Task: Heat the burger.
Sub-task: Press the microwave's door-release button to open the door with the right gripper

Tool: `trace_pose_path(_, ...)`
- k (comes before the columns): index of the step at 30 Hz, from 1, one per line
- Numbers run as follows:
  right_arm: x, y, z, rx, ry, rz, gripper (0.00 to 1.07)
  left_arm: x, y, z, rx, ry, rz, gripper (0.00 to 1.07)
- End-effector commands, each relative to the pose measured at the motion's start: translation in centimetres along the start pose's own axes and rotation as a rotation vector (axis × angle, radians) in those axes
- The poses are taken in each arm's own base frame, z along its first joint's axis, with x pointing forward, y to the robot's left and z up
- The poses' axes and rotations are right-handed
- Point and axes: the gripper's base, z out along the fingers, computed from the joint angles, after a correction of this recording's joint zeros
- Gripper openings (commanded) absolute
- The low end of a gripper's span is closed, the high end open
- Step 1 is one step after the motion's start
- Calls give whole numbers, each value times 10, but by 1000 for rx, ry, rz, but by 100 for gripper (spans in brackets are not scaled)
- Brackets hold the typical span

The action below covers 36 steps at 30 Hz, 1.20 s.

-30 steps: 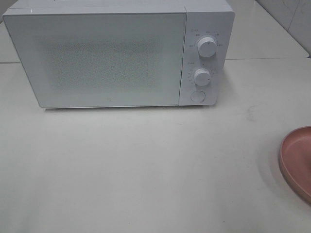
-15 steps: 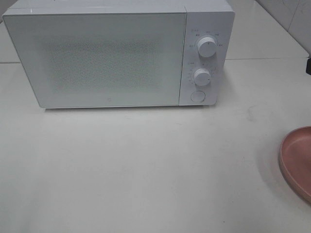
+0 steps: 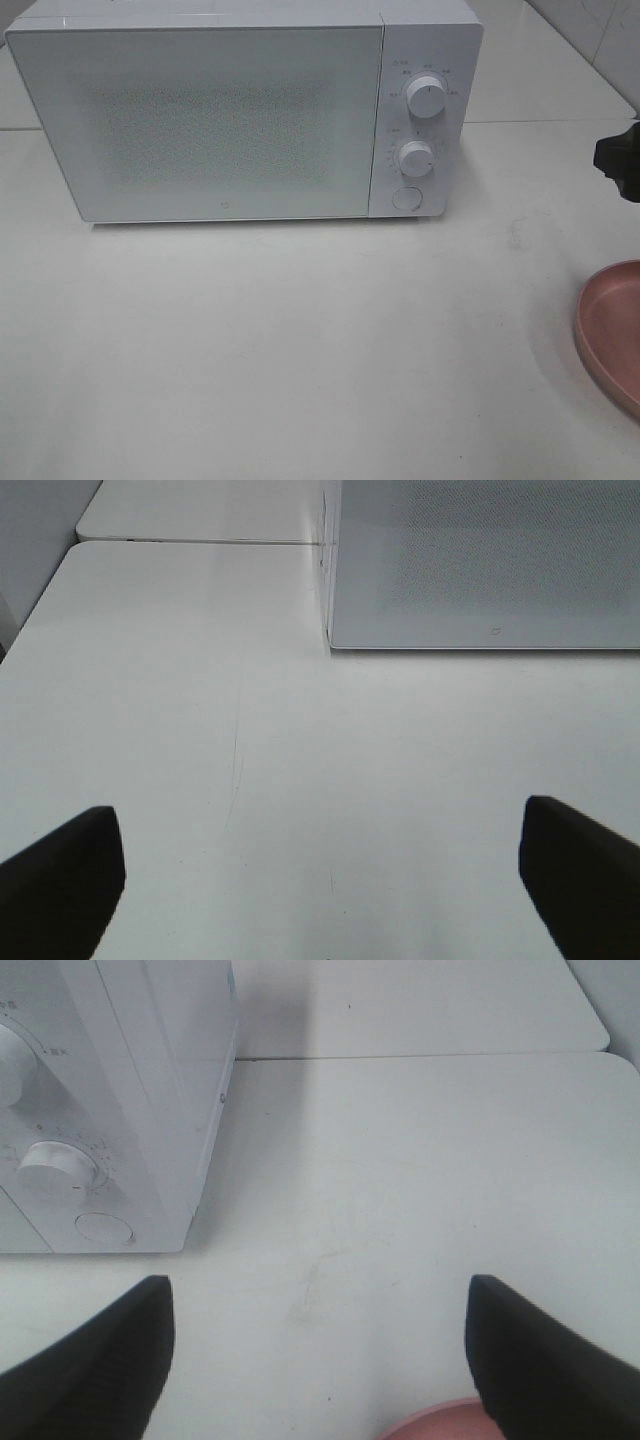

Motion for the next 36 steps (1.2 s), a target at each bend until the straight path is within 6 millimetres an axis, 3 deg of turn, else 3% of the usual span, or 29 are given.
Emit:
trace_pose_path(1, 6, -2, 4, 4, -84, 8, 76, 1, 0, -2, 5, -35, 4, 100)
trace_pose_path(14, 38, -8, 28, 40, -57, 35, 72, 1, 0, -2, 5, -35, 4, 100)
trace_pose_path(24, 51, 33, 47, -39, -118, -70, 71, 1, 0, -2, 5, -35, 4, 100)
trace_pose_path(36, 64, 67, 47, -24, -205, -150, 71, 1, 0, -2, 5, -35, 4, 100)
